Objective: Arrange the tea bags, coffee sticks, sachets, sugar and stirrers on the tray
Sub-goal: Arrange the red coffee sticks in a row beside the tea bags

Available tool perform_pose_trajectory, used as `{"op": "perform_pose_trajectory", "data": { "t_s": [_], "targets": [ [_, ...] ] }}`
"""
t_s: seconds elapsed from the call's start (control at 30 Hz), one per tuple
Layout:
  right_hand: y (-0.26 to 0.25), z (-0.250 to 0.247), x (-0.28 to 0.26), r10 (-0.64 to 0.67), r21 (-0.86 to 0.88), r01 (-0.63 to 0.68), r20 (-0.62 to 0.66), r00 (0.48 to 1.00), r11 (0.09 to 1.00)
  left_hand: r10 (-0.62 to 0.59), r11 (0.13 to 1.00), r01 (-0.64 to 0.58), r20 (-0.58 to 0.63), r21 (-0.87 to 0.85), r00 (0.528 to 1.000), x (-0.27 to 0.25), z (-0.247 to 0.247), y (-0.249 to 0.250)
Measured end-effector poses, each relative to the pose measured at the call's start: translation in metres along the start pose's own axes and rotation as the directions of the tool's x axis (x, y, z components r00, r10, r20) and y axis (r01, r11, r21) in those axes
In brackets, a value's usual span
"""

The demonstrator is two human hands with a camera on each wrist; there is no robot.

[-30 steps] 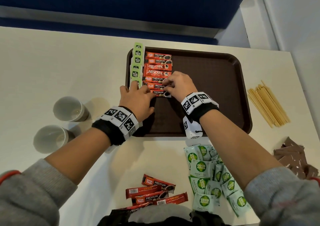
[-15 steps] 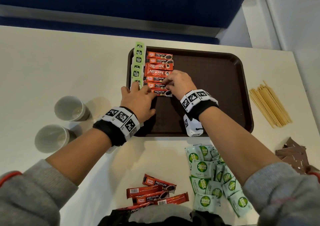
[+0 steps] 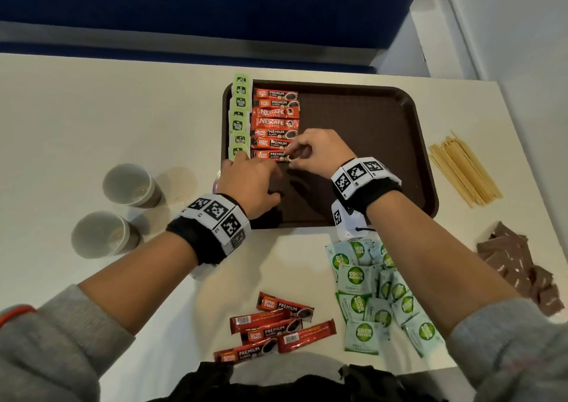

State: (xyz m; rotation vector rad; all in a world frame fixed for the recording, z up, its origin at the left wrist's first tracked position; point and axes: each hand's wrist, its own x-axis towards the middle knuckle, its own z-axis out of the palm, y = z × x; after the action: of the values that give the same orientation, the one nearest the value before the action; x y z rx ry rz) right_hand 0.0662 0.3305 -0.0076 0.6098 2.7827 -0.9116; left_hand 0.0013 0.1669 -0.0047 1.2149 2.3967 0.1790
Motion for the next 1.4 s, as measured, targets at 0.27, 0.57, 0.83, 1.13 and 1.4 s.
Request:
{"op": "perform_pose_trajectory", "data": {
  "t_s": [0.27,0.57,0.83,1.13,1.4],
  "targets": [
    [-0.014,0.012,-0.061,0.111,-0.007,-0.114,0.266,0.958,0.994,0.142,0.99,-0.136,0.268,-0.041,0.953,-0.052,0.017,0.01],
    [-0.029,0.06,-0.142,0.132,-0.134,-0.079,0.459,0.878,0.988,0.153,0.975,-0.21,0.463,0.074,0.873,-0.117,0.056,0.015],
    [-0.027,0.098,-0.188,0.099,-0.247,0.027,0.482,0.871,0.969,0.153,0.946,-0.257,0.43,0.196,0.89,-0.151,0.086,0.018],
    [-0.019,0.103,-0.189,0.025,-0.207,0.058,0.379,0.925,0.977,0.164,0.969,-0.217,0.341,0.123,0.926,-0.146,0.095,0.017],
    [-0.022,0.096,-0.175,-0.018,-0.171,0.074,0.312,0.95,0.982,0.197,0.955,-0.247,0.273,0.162,0.942,-0.138,0.088,0.02]
  ]
}}
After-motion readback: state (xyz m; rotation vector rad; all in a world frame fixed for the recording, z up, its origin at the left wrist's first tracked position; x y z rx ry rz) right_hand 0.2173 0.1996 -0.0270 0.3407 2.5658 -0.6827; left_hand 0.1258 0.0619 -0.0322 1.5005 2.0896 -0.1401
